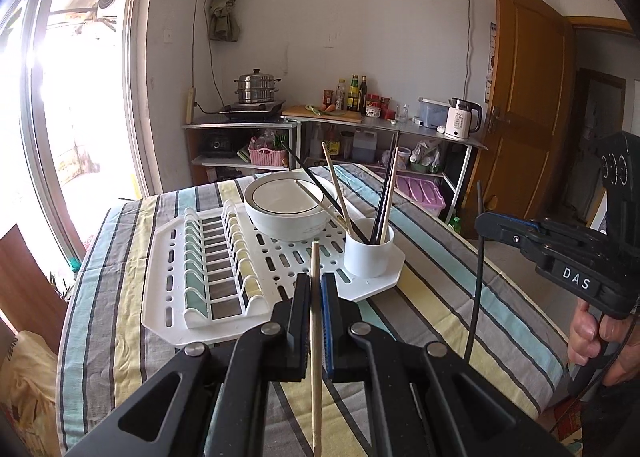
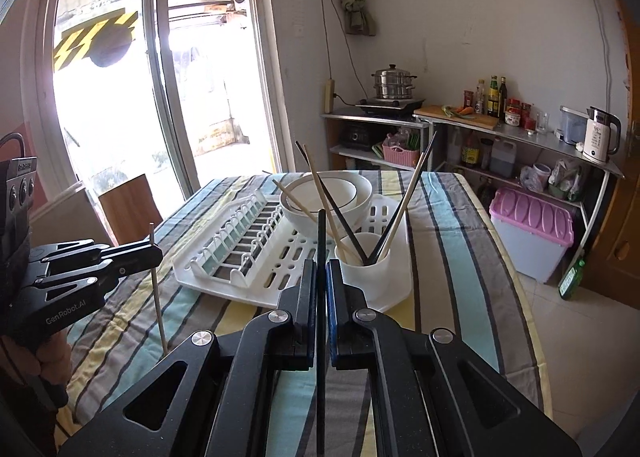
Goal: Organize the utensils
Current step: 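Lift both chopsticks upright and carry them over the white cup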
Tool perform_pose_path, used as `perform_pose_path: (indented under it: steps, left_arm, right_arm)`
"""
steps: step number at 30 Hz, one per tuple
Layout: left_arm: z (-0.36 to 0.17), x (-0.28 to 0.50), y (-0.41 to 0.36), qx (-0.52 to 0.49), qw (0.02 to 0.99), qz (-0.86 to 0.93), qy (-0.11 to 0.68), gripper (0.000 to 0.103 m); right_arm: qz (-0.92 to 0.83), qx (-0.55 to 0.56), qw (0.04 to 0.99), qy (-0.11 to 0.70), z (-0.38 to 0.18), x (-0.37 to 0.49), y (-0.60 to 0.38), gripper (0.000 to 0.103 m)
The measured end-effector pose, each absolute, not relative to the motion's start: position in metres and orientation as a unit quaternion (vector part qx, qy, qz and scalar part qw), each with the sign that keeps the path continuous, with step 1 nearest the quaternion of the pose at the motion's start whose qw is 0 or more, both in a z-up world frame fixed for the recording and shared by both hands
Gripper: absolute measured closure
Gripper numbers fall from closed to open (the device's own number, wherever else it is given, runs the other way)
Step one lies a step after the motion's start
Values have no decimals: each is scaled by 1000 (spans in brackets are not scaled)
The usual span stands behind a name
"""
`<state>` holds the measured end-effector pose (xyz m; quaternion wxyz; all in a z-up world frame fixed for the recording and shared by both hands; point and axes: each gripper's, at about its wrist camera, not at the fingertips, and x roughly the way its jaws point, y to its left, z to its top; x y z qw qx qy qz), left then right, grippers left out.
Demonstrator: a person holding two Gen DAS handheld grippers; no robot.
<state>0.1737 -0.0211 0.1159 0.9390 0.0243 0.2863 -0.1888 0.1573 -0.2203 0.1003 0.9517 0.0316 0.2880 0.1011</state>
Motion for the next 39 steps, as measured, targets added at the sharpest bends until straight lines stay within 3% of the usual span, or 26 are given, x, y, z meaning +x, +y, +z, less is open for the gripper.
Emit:
perform_pose_path:
  steps: [39]
  left_arm:
    - [105, 115, 3, 0, 932, -210, 295, 98]
  right_arm:
    - [87, 29, 962, 256, 117, 113, -236, 99]
